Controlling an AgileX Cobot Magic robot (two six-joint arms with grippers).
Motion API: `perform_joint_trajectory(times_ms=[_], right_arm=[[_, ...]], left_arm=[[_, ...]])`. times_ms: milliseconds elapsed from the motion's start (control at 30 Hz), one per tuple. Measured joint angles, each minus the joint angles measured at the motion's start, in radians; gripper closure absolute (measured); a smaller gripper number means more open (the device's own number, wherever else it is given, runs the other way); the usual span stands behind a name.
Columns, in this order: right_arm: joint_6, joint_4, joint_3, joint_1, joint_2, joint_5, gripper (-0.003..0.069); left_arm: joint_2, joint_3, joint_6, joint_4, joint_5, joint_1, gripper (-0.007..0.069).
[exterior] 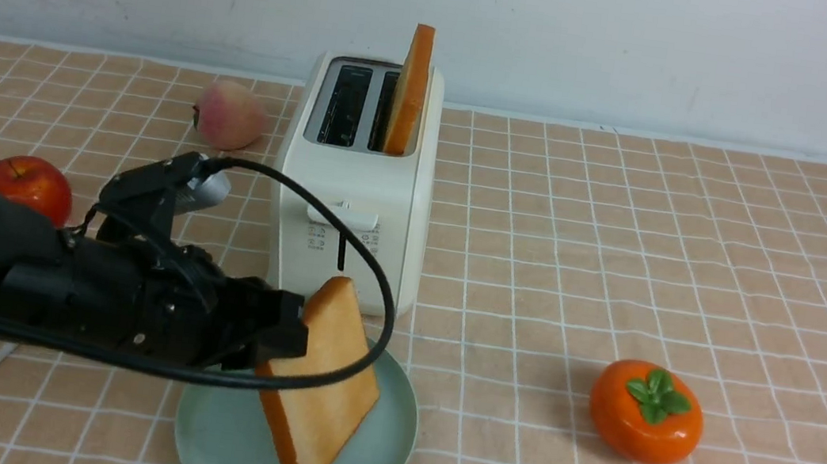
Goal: Take toasted bread from bread machine on light coffee tablecloth place on plate.
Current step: 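Place the slice of bread on the plate with the left gripper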
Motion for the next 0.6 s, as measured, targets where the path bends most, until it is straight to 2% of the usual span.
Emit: perform_joint_trajectory(times_ms=[100, 200, 333, 433, 500, 600], right_arm=[[0.0, -0.002, -0.016, 0.0, 0.001, 0.014, 0.059], [-0.002, -0.015, -0.06, 0.0, 0.009, 0.04, 0.0587], [-0.002, -0.032, -0.144, 0.0, 0.034, 0.096, 0.0587], [-0.002, -0.032, -0.218, 0.0, 0.061, 0.142, 0.0585], [-0.002, -0.031, -0.282, 0.0, 0.103, 0.181, 0.0585], [-0.002, -0.025, -0.33, 0.0, 0.158, 0.215, 0.0584]], left_arm=[[0.002, 0.0, 0.024, 0.081, -0.04, 0.0, 0.0307], [0.001, 0.0, -0.012, 0.163, -0.056, 0.0, 0.0303], [0.0, -0.001, -0.124, 0.296, -0.064, 0.0, 0.0341], [-0.002, -0.003, -0.253, 0.407, -0.063, 0.002, 0.0396], [-0.004, -0.006, -0.372, 0.524, -0.035, 0.002, 0.0478], [-0.005, -0.007, -0.458, 0.638, 0.009, 0.002, 0.0584]])
